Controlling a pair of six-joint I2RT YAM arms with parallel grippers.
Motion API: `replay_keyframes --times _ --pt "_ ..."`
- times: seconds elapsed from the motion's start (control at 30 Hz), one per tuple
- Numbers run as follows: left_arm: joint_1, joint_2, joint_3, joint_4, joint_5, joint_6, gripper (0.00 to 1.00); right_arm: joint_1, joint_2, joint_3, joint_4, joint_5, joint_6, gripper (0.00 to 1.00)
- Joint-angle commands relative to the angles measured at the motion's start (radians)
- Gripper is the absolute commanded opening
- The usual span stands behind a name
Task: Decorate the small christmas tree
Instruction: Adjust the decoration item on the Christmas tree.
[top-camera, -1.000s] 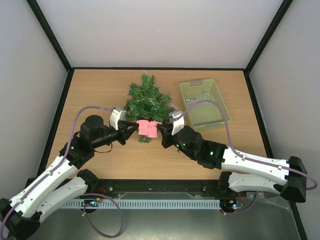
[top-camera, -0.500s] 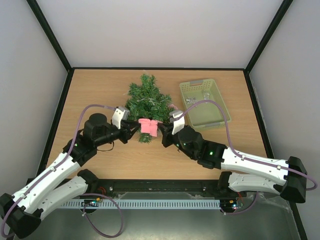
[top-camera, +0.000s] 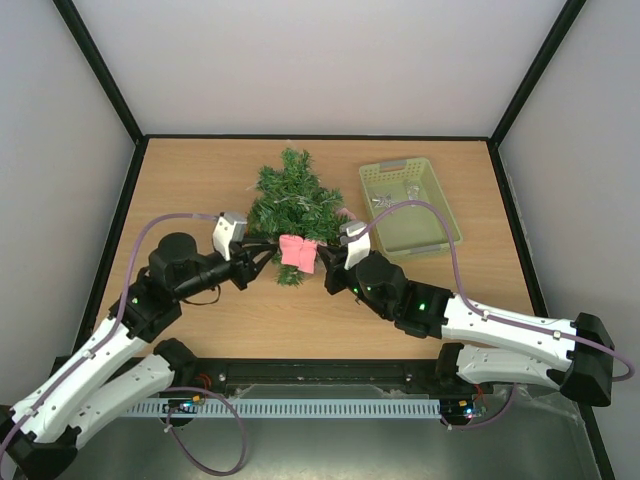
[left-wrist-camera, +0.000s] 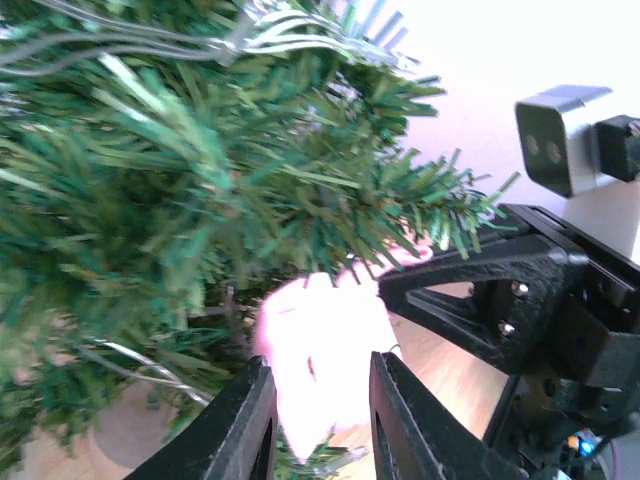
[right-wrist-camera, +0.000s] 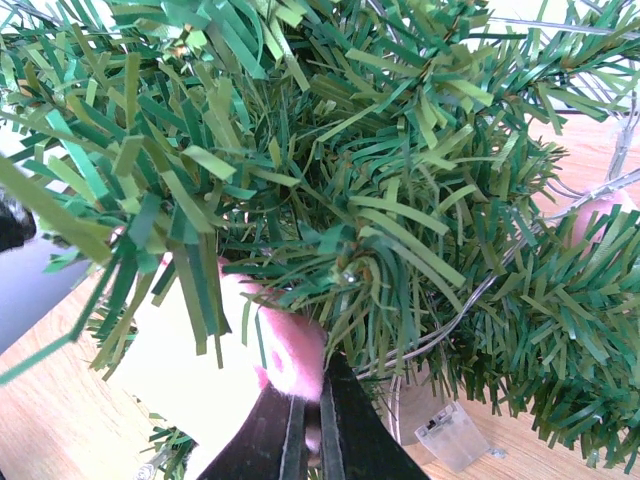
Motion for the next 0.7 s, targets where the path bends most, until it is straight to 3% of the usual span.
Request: replay_keyframes --times 0.0,0.27,0.47,0.67 --pt "-0.055 0.034 -0.009 0.057 0.029 -0.010 0.26 -0.004 -0.001 -0.014 0.028 0.021 -0.004 0.02" --pt "-0.242 0.130 -0.004 0.096 -0.122 0.015 0.18 -0.005 -0.008 -0.017 0.036 0.010 -0.004 0.04" --pt "-0.265 0.155 -0.016 0.036 -0.286 0.050 0.13 -0.004 -0.020 -0.020 0.033 0.009 0.002 0.04" --pt "-0.267 0.165 -0.037 0.015 -0.323 0.074 0.11 -0.004 -0.011 -0.020 0.031 0.009 -0.004 0.04"
